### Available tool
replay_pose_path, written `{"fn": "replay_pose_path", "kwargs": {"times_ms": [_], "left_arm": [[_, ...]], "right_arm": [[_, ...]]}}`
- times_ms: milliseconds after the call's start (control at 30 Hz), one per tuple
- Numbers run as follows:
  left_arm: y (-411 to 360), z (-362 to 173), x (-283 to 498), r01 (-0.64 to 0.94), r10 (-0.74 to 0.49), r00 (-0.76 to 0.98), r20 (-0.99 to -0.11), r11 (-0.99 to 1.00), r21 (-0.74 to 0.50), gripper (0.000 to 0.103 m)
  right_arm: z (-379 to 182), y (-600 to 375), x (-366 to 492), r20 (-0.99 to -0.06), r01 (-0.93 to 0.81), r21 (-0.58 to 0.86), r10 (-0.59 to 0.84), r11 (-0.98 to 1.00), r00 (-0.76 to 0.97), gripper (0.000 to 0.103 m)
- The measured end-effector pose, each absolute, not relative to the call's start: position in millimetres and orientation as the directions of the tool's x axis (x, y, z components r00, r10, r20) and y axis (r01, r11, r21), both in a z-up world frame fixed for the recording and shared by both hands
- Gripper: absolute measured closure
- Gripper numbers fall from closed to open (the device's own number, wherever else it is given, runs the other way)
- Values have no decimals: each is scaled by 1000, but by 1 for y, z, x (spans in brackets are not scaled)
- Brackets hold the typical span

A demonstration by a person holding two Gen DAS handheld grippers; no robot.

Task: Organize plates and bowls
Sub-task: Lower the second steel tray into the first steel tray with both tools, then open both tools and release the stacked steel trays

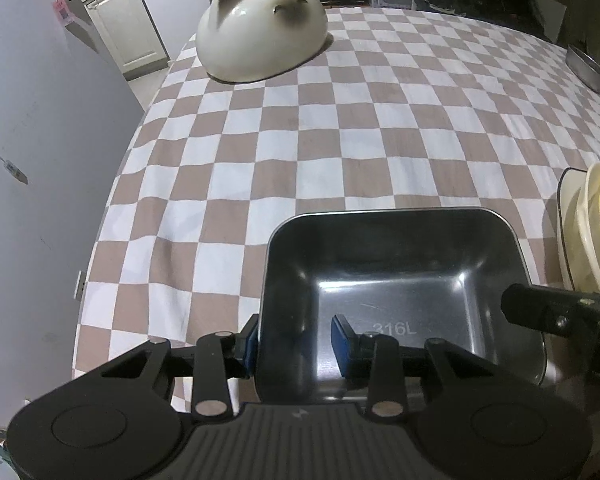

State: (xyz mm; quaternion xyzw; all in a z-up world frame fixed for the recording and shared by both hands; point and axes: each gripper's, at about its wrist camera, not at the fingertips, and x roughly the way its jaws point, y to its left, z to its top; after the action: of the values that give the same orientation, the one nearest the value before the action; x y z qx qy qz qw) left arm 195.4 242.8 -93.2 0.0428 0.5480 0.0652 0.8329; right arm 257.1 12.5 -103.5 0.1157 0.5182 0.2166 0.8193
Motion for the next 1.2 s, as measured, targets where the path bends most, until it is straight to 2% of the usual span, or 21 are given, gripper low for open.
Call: {"fn": "replay_pose_path", "kwargs": {"times_ms": [533,733,1200], "left_arm": [[247,-97,196,-41,116,392,-913,993,108,66],[245,-97,195,-31,110,392,-914,994,106,66],[250,-98,187,-12,75,384,-920,997,77,66]], "right_arm": [[-108,13,263,-813,-211,419,468,883,347,94],[-104,24,257,-839,-266,327,408,907,359,95],[-118,15,266,-845,-223,395,448,891,293,93]]}}
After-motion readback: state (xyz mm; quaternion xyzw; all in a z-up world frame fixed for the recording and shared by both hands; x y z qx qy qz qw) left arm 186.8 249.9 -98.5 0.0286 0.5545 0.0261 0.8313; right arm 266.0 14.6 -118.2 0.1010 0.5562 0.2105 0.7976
